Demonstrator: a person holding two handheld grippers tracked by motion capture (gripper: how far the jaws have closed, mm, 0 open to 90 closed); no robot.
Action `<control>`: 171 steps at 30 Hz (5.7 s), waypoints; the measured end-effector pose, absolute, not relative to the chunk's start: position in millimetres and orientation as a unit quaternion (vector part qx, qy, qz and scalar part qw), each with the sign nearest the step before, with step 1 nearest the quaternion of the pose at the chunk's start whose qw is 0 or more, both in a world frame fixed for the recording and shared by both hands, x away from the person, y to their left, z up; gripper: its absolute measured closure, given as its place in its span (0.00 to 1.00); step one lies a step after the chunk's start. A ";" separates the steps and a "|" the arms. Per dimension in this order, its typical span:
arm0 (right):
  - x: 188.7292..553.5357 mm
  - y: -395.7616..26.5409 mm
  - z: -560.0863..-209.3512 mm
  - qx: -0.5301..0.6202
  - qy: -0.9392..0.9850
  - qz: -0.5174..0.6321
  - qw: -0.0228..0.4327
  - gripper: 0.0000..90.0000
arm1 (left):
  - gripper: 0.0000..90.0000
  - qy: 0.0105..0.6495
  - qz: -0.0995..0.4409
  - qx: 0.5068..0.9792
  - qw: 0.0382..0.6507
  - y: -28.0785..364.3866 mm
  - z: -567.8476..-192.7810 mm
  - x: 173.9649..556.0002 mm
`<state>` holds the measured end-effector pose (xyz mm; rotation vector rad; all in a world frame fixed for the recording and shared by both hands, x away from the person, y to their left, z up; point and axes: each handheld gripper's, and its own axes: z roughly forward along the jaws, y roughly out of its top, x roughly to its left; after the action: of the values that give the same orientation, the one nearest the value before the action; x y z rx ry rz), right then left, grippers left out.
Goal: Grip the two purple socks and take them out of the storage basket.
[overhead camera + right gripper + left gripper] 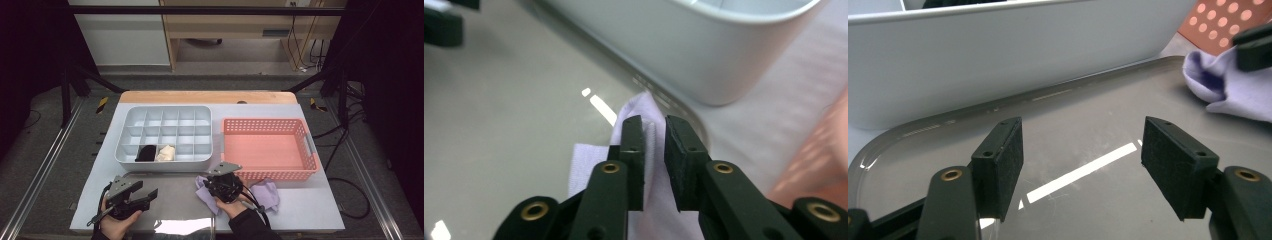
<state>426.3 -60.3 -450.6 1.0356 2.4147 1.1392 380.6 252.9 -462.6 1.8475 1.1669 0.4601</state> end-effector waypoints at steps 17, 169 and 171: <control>379.9 -85.9 -443.7 0.330 0.838 0.424 0.098 0.85 | 0.43 0.473 0.202 0.744 0.427 254.2 -465.5 380.6; 395.3 -117.6 -459.5 0.412 0.800 0.418 0.125 0.80 | 0.70 0.429 0.136 0.809 0.379 191.3 -469.5 369.1; 397.4 -117.5 -462.4 0.415 0.801 0.412 0.125 0.79 | 0.68 0.422 0.136 0.812 0.380 191.7 -468.5 367.2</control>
<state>397.4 -117.5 -462.4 1.2090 2.3348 1.2014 367.2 191.7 -468.5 2.0729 1.0778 0.3465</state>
